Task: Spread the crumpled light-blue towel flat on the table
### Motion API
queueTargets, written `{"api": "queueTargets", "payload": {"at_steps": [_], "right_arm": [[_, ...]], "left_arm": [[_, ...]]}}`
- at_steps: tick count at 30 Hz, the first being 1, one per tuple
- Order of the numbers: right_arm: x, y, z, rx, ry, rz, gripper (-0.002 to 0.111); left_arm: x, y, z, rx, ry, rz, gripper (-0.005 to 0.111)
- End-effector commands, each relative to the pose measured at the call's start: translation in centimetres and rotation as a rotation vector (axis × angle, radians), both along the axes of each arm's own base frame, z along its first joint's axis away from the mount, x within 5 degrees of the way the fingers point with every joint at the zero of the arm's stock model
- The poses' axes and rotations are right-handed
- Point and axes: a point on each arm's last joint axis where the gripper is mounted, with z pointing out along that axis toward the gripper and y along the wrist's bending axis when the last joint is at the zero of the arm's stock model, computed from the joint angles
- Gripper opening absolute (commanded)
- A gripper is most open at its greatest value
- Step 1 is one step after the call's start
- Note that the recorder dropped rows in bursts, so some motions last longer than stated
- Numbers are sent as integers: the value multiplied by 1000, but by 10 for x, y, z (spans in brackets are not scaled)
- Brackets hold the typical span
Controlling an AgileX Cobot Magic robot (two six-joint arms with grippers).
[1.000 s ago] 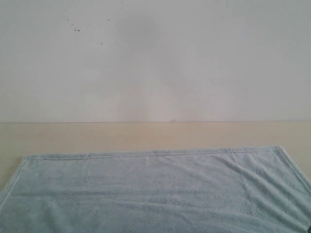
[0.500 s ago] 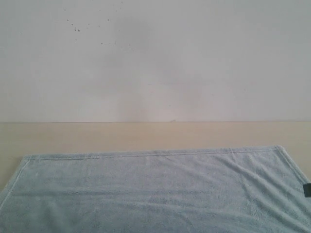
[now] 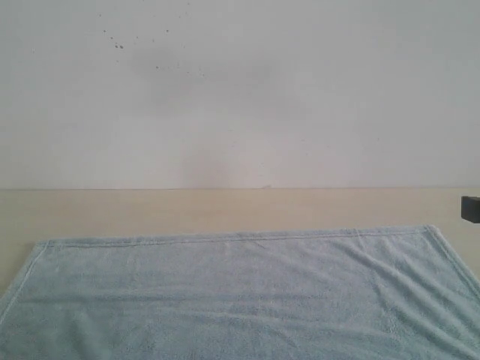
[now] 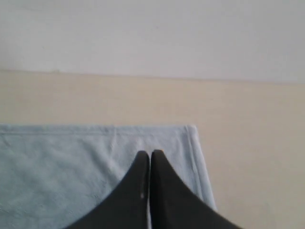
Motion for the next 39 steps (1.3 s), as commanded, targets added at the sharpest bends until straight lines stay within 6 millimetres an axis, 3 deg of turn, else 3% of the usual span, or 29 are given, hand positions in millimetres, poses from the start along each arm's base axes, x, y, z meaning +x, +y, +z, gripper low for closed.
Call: {"api": "queueTargets", "payload": {"at_steps": [1, 7, 19, 27, 32, 39], "right_arm": [[-14, 20, 29, 21, -186, 114, 0], [-46, 18, 59, 102, -315, 111, 0], [-111, 0, 79, 89, -360, 26, 0], [-135, -6, 59, 78, -348, 7, 0], [-145, -5, 41, 102, -306, 20, 0], [-153, -3, 35, 137, -291, 52, 0]], "left_arm": [[-14, 4, 10, -4, -60, 35, 4], [-34, 13, 13, -11, -47, 139, 4], [-65, -2, 17, -38, -58, -71, 4], [-84, -14, 20, 15, -98, -260, 4], [-91, -15, 17, 2, -68, -280, 4], [-94, -14, 15, 3, -50, -283, 4]]}}
